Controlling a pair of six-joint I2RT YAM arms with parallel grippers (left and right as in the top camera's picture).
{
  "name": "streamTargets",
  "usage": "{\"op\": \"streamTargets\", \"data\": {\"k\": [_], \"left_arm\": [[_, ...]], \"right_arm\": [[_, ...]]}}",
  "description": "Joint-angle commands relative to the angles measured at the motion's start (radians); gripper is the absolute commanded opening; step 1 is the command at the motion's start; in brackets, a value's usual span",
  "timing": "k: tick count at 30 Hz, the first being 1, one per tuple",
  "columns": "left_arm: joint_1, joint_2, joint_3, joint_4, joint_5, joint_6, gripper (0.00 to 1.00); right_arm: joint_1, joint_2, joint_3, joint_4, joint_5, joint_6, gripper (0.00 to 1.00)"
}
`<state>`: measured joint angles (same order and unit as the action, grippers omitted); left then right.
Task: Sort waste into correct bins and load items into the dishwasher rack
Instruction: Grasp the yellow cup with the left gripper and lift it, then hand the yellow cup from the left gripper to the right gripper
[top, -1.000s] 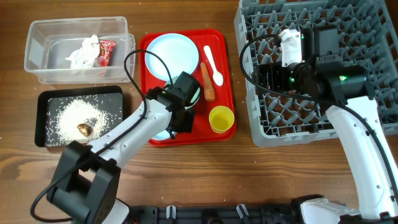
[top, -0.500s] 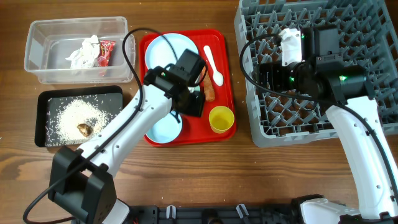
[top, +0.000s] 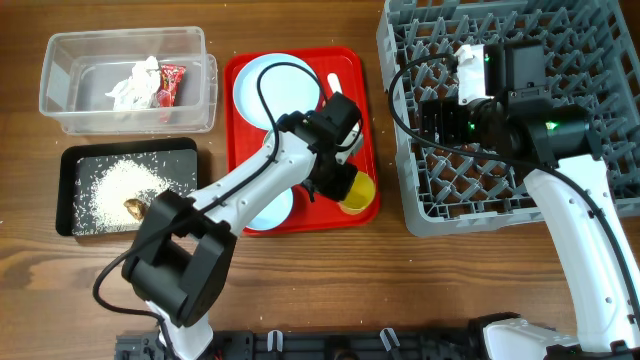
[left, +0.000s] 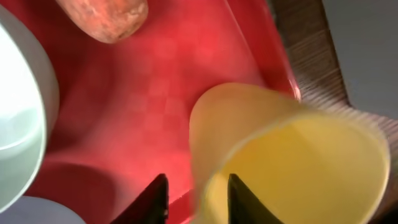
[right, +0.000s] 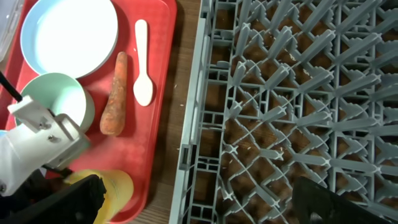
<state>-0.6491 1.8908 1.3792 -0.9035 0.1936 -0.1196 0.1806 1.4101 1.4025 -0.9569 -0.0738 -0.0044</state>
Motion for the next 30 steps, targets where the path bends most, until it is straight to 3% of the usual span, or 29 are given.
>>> {"op": "streamTargets", "data": {"k": [1,5,8,11,14,19,30], "left_arm": [[-0.003,0.007,0.009,0.003,0.015,-0.002,0.07],[0.000,0.005,0.009,0.006,0.035,-0.080,0.04],[0.079,-0.043,0.048,-0.074,0.192,-0.109,0.04],[0.251,-0.129,0.074,-0.076,0.509,-0.103,0.04],[0.470,-0.177,0.074,-0.022,0.916,-0.092,0.04],[0.672,-0.178,0.074,0.124,1.365,-0.090,0.04],[0.620,-0.178,0.074,0.156,1.383,-0.093,0.04]], "right_arm": [[-0.002,0.008,0.011,0.007,0.021,0.008,1.00],[-0.008,0.008,0.011,0.013,0.024,0.082,0.96],[-0.037,0.008,0.011,0.037,-0.098,0.110,0.96],[-0.058,0.008,0.011,0.067,-0.366,0.061,0.99],[-0.058,0.008,0.011,0.143,-0.607,0.060,0.99],[-0.040,0.015,0.009,0.359,-0.917,0.057,0.99],[0.146,0.198,0.009,0.762,-1.164,0.090,0.98]]}}
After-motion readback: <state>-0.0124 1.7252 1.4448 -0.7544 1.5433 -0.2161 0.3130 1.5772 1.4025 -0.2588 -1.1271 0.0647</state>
